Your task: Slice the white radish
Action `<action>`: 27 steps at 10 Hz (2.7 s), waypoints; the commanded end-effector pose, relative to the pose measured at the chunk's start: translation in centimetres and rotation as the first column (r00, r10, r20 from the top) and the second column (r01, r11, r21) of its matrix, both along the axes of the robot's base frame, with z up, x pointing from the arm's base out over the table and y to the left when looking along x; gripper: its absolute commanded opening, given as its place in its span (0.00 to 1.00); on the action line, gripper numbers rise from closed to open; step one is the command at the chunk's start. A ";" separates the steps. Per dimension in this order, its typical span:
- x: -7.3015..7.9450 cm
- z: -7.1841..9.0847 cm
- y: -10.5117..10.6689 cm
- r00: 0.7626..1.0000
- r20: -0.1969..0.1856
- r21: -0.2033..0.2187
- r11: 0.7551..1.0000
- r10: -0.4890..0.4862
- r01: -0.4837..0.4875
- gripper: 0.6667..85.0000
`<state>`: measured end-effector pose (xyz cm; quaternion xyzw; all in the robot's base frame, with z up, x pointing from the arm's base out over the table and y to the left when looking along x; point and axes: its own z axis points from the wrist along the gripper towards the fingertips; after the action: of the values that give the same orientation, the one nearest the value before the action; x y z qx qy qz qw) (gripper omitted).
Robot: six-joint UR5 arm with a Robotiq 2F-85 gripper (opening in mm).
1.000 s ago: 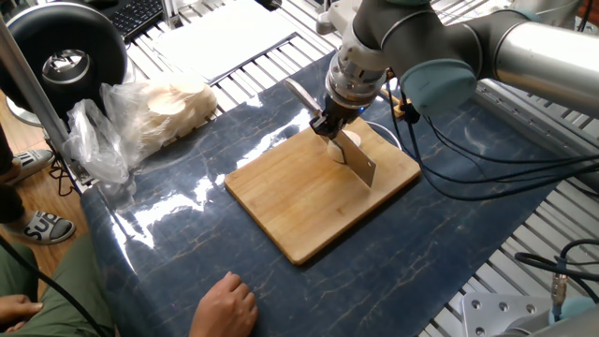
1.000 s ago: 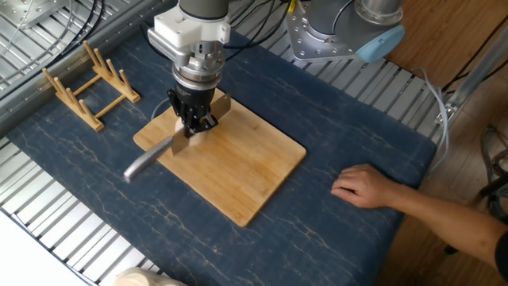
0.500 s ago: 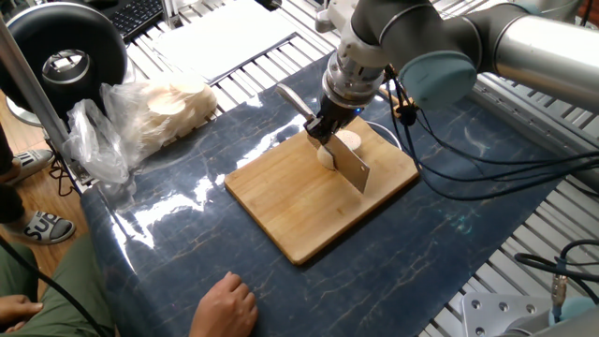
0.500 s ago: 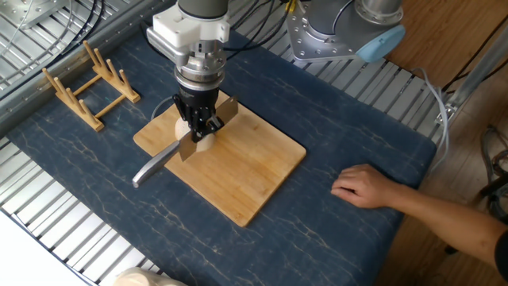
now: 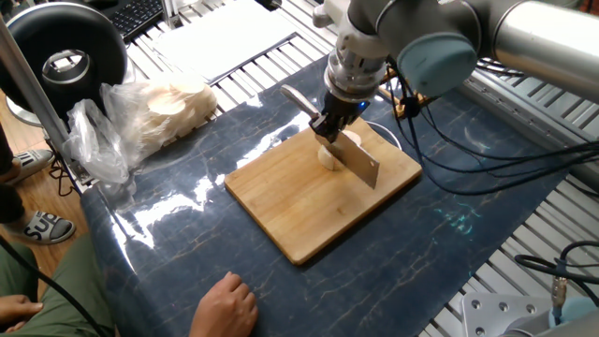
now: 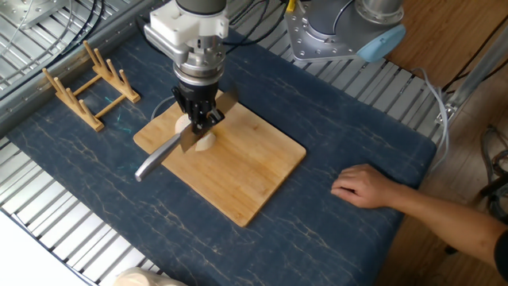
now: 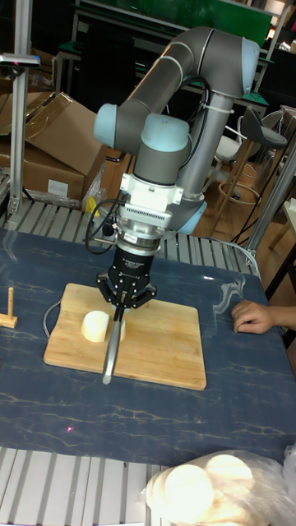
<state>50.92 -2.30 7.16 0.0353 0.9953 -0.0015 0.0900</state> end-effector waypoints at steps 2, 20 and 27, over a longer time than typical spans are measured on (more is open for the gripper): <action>-0.4 1.5 -0.9 0.999 -0.036 0.005 1.000 0.029 -0.029 0.00; 2.2 3.5 -2.1 0.995 0.014 0.024 0.995 -0.102 0.102 0.00; 1.4 2.6 -1.9 1.000 0.012 0.025 0.999 0.026 -0.026 0.00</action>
<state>52.30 -4.19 10.08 0.0433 0.9950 0.0093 0.0891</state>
